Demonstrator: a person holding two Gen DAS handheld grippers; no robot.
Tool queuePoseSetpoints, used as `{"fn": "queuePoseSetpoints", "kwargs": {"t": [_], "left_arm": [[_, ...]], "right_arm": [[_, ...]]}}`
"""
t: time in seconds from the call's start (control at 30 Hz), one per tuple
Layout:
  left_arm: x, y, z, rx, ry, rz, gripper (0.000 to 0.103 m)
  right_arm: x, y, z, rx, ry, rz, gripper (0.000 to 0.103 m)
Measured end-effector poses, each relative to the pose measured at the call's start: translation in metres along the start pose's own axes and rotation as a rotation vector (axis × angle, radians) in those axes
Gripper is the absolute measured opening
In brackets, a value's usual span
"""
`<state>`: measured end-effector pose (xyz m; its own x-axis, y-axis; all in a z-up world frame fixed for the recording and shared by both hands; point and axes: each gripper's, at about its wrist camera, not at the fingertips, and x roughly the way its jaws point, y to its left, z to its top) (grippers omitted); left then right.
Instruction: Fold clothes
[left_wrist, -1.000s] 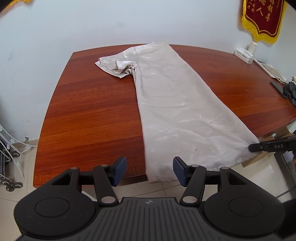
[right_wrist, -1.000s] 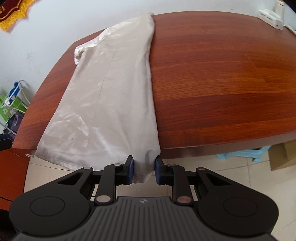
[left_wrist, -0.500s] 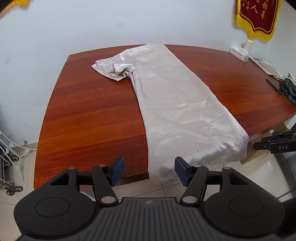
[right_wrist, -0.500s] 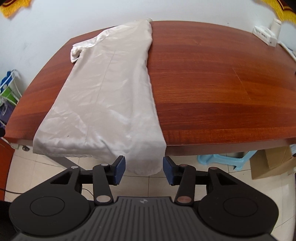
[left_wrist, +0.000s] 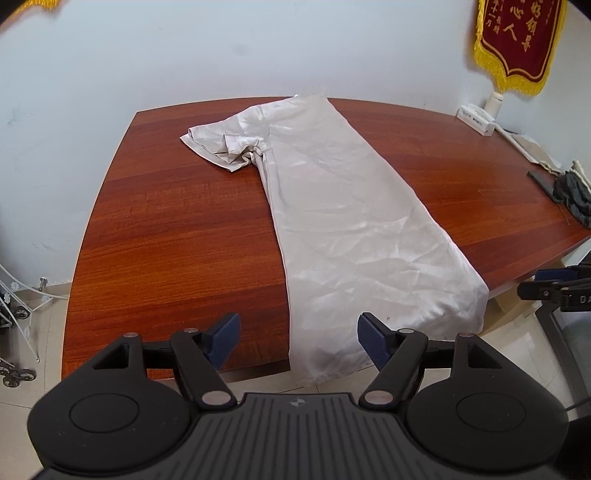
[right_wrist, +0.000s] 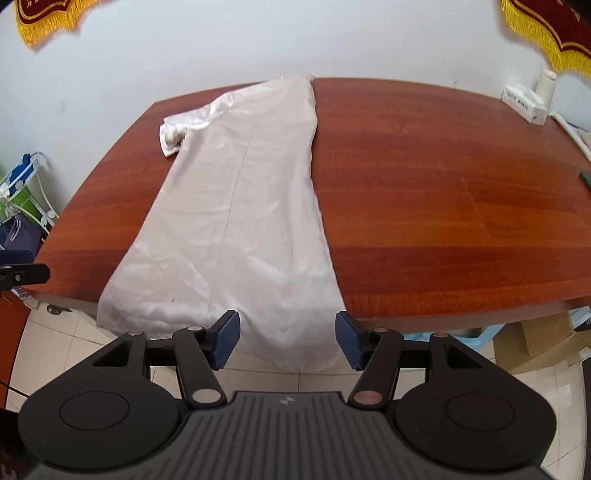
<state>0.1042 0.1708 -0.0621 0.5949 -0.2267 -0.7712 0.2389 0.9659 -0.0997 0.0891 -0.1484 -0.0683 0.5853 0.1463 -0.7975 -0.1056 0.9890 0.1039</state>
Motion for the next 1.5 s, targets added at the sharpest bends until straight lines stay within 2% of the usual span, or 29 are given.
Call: {"fn": "queuePoseSetpoints", "kwargs": {"t": [0.43,0.57,0.8,1.2,1.37,1.5], "left_arm": [[0.001,0.022,0.025,0.007,-0.032,0.022,0.077],[0.002,0.033,0.033,0.007,-0.039,0.031,0.077],[0.003,0.042,0.019,0.019,-0.032,0.03,0.077],[-0.005,0.029,-0.018,0.086,-0.006,0.039,0.077],[-0.012,0.016,-0.028,0.089,-0.004,0.048,0.077],[-0.016,0.003,-0.033,0.087,-0.001,0.057,0.077]], "right_arm": [[-0.007,0.001,0.03,-0.015,-0.035,-0.063,0.068],[-0.004,0.0,0.038,-0.01,-0.035,-0.056,0.07],[0.014,-0.012,0.027,0.027,-0.001,-0.027,0.07],[0.06,-0.043,-0.026,-0.013,0.106,0.067,0.072],[0.085,-0.055,-0.038,-0.062,0.143,0.156,0.072],[0.104,-0.06,-0.04,-0.111,0.154,0.236,0.083]]}}
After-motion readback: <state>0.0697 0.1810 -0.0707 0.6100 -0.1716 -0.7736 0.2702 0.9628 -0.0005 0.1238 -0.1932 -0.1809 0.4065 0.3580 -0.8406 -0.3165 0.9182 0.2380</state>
